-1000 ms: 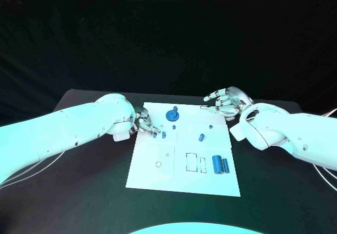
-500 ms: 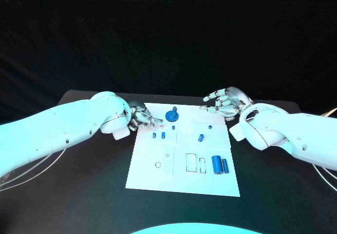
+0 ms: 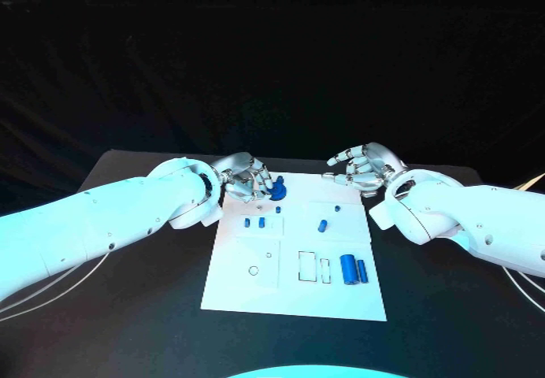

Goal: Assemble the parts on the task board

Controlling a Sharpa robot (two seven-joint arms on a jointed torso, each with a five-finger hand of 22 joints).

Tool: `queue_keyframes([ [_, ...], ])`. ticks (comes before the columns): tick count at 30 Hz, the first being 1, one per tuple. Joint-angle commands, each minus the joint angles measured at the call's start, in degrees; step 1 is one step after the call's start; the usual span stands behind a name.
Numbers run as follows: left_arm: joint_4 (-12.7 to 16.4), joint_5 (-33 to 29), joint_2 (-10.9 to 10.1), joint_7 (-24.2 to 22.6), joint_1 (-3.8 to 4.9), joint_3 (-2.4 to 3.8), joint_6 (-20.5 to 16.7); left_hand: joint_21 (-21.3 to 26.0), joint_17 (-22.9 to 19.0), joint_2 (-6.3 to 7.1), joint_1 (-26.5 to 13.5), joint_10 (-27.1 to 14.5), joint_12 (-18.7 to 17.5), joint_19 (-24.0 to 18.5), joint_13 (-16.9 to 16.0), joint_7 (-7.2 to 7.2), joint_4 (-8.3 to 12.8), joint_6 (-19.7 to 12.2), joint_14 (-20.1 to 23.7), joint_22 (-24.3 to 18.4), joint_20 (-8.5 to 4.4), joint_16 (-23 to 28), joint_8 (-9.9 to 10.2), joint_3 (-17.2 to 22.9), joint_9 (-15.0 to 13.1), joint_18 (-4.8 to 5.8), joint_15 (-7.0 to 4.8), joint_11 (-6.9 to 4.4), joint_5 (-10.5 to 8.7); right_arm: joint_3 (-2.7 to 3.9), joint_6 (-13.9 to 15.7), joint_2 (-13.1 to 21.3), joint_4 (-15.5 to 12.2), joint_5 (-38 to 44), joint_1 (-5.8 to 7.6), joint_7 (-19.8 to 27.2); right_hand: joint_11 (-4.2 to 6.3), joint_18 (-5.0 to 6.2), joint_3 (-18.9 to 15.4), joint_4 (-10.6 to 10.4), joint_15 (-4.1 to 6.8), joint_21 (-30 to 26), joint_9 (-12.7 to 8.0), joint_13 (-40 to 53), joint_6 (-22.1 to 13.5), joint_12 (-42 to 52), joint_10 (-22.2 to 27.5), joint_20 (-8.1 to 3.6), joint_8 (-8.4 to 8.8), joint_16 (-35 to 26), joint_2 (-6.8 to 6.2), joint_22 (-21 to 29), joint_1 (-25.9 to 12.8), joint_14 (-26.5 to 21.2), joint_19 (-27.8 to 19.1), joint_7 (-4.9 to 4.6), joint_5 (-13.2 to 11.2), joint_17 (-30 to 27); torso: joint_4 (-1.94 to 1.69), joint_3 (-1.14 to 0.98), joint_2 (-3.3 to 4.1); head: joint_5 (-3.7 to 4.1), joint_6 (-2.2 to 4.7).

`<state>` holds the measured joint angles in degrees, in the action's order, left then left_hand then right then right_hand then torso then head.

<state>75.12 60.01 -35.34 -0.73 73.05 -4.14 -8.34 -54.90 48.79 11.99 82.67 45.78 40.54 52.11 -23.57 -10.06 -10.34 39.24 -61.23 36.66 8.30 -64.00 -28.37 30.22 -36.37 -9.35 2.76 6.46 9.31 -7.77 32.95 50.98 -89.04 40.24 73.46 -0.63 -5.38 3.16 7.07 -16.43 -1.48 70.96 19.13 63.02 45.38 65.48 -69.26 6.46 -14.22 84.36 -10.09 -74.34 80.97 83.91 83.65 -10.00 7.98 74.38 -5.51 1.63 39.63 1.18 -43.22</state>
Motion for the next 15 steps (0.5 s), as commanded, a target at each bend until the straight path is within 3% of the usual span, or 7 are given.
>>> queue_keyframes([
  [1,-0.5,4.6,0.9,-3.1,-0.52,-0.20,-1.5,0.2,-1.5,1.28,0.0,0.1,-1.8,-0.3,2.1,-0.47,1.6,0.9,1.4,-0.4,0.19,0.4,1.4,2.4,2.1,-1.17,0.24,0.42,-0.01,0.01,0.3,-0.1,0.0,0.0,-0.03,0.6,0.36,1.31,1.9,0.1,0.91,-1.7,0.4,-1.4,-0.6,-1.6,3.1,-0.06,-1.77,-1.0,1.16,-3.7,-1.2,2.4,-1.9,0.03,0.2,4.5,0.02,0.01,0.02,0.16,0.21],
  [7,-2.8,11.7,2.9,-4.9,-1.31,-0.72,-1.2,0.0,-3.8,2.23,-0.6,0.0,-4.2,-0.8,4.8,-0.17,2.7,2.4,2.8,0.0,0.30,0.7,2.4,2.6,4.7,-1.15,0.37,0.58,-0.05,0.01,0.8,-0.1,0.1,0.0,-0.03,1.4,0.56,2.79,3.4,0.1,1.15,-10.2,0.2,-12.6,-1.3,-11.7,9.8,-0.29,-3.07,-5.2,0.88,1.3,-0.6,0.4,-4.8,0.20,0.2,-0.8,0.09,0.01,0.04,0.23,0.43],
  [10,-4.1,14.3,4.0,-5.0,-1.66,-0.89,-0.4,0.0,-4.1,2.56,-1.0,-0.2,-5.3,-0.8,5.9,0.00,3.0,2.7,2.7,0.0,0.40,0.2,3.2,2.7,6.0,-1.17,0.51,0.72,-0.03,0.01,1.0,-0.2,0.1,0.0,-0.03,1.9,0.60,3.01,3.8,0.1,1.20,-11.7,0.2,-15.4,-1.4,-14.1,11.3,-0.33,-3.39,-6.0,0.75,2.3,-0.5,0.1,-5.2,0.21,0.2,-1.6,0.12,-0.04,0.10,0.26,0.52],
  [13,-5.2,16.1,5.0,-4.8,-1.91,-0.98,0.1,-0.1,-3.8,2.90,-1.6,-0.2,-6.5,-0.7,7.2,0.14,3.1,3.5,1.9,0.1,0.59,-0.9,4.0,2.4,7.3,-1.18,0.70,0.93,-0.09,0.01,1.3,-0.3,0.1,0.0,-0.03,2.3,0.53,4.48,4.7,0.1,1.15,-21.0,0.0,-18.4,-1.9,-16.5,12.1,-0.30,-4.07,-10.8,0.42,7.9,-0.4,-2.2,-8.5,0.15,0.2,-6.9,0.19,-0.04,0.15,0.25,0.57],
  [15,-6.0,17.1,5.8,-4.5,-2.06,-1.03,0.3,-0.2,-3.7,3.01,-1.8,-0.2,-6.8,-0.6,7.5,0.20,3.2,3.7,1.5,0.2,0.65,-1.5,4.4,2.3,7.8,-1.17,0.72,0.98,-0.10,0.01,1.4,-0.3,0.1,0.0,-0.03,2.6,0.51,4.60,4.9,0.1,1.13,-21.9,0.0,-18.9,-2.0,-16.9,12.2,-0.29,-4.21,-11.4,0.33,8.5,-0.4,-2.4,-8.7,0.14,0.2,-7.5,0.20,-0.07,0.14,0.28,0.60],
])
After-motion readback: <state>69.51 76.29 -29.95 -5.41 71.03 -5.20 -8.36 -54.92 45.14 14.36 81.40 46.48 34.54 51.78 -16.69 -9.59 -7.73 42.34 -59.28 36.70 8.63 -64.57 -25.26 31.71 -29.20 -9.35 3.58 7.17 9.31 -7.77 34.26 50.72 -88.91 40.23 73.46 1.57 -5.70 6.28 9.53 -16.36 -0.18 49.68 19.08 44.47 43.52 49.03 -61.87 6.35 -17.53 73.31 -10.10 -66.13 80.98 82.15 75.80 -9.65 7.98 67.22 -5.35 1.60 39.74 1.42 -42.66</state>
